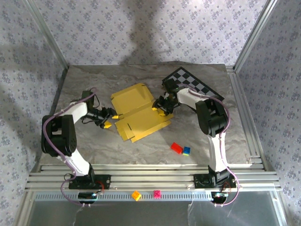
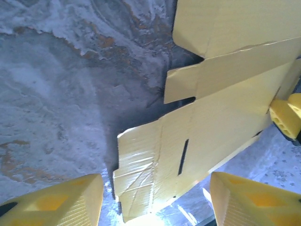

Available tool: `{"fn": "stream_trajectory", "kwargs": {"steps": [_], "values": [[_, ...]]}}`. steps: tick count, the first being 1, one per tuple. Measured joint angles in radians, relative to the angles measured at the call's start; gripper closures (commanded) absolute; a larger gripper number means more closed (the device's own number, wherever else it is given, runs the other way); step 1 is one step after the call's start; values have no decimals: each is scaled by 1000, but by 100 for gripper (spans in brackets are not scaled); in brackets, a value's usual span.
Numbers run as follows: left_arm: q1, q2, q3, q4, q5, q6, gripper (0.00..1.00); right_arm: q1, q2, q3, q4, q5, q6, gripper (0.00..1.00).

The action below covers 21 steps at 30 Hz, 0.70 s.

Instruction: Fold the paper box

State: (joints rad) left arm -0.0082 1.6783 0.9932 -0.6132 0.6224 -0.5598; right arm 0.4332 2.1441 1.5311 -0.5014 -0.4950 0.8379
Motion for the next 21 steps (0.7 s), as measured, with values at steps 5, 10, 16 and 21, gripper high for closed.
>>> {"fn": "stream_trajectory", "kwargs": {"steps": [5,10,16,21], "values": [[-35,51,11,24,-33,15,37,0,6,11,-9,-3,0,51],[-85,105,46,63,-63,28,37,0,8,11,-9,-8,0,51],[-104,116,53,67,-87,28,37,0,9,12,-9,-14,0,51],[-114,93,33,105,-96,-3,39,-2,10,12,-9,-18,0,51]]}}
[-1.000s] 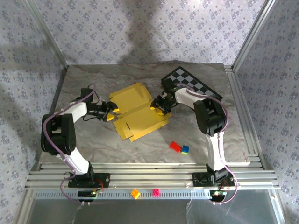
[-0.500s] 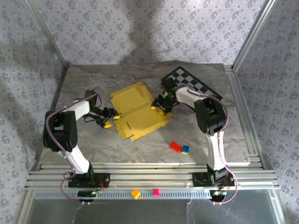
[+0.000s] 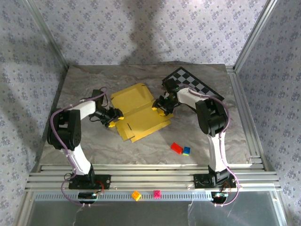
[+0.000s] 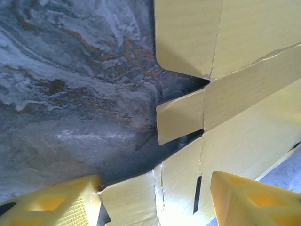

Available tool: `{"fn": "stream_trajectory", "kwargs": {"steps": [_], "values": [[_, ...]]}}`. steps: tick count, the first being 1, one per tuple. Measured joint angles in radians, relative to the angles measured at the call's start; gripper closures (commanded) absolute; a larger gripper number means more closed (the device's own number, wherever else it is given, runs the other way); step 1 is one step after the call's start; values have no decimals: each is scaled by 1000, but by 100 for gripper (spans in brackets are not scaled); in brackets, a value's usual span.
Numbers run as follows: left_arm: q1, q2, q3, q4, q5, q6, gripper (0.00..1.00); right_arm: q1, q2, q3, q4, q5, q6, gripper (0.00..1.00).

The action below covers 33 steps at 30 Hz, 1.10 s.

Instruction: Fold the paper box

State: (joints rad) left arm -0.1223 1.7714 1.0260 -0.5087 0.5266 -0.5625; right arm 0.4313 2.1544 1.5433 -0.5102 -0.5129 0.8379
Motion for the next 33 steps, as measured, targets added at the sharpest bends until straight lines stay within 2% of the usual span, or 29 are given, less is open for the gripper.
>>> {"fn": "stream_trajectory", "kwargs": {"steps": [8,17,33], "values": [[-9,-93,-77,144,39,-101,43,-4,6,8,-6,-11,-5,51],[36,-173,-92,205,108,-174,47,-6,20,34,-24,-16,-16,51],[47,-239,-135,283,160,-285,52,-17,40,66,-64,-29,-27,51]]}}
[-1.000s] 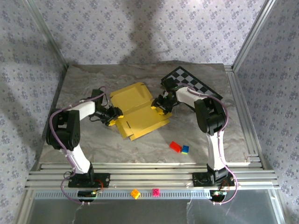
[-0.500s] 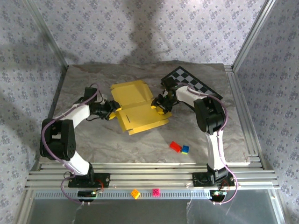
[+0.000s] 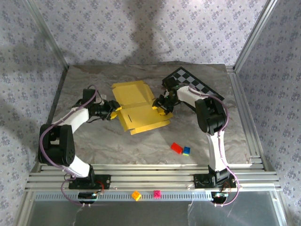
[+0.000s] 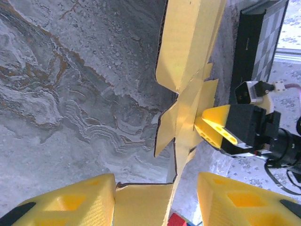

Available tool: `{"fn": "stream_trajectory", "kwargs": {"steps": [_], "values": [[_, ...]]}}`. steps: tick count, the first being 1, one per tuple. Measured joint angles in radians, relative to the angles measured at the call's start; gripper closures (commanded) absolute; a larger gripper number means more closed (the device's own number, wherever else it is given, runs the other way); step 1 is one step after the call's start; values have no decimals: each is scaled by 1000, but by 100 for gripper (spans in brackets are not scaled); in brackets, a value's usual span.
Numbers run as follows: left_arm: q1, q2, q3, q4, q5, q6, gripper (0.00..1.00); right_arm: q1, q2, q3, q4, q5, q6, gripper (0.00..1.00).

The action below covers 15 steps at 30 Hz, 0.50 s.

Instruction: Fold the paper box

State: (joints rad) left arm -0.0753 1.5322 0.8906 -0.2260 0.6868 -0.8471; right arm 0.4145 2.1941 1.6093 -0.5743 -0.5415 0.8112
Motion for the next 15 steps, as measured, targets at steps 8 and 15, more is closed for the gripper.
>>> {"fn": "stream_trajectory", "kwargs": {"steps": [8,15], "values": [[3,-34,-31,51,12,-64,52,-4,11,18,-21,-6,-7,51],[3,-76,-32,69,12,-100,52,-9,16,23,-27,-17,-12,51]]}}
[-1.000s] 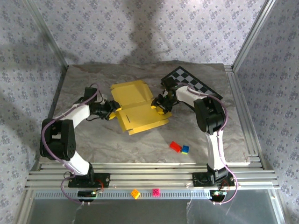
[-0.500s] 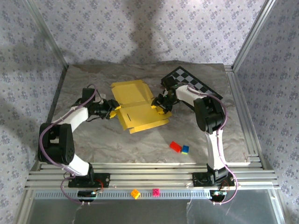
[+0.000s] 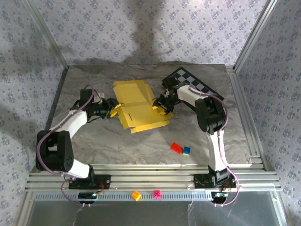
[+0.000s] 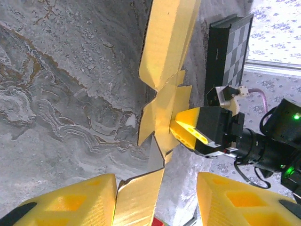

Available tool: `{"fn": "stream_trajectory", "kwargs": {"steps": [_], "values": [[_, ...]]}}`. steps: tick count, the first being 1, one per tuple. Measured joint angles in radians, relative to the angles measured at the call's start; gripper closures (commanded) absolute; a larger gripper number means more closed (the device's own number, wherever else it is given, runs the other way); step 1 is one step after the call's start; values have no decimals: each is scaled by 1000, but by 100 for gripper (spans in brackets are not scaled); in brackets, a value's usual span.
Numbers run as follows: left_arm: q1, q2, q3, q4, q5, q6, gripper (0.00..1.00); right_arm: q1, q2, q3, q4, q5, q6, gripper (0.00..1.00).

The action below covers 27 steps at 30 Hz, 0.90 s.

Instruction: Fold the paper box

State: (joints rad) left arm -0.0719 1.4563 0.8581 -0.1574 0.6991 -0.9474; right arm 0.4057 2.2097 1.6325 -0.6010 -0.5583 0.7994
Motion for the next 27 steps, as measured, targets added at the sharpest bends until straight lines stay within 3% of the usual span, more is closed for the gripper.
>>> {"fn": "stream_trajectory", "kwargs": {"steps": [15,27], "values": [[-4,-2,-74,83,9,-64,59,-4,23,42,-37,-4,-6,52],[-31,129,-126,114,-14,-21,61,-3,31,55,-47,-4,-6,52]]}}
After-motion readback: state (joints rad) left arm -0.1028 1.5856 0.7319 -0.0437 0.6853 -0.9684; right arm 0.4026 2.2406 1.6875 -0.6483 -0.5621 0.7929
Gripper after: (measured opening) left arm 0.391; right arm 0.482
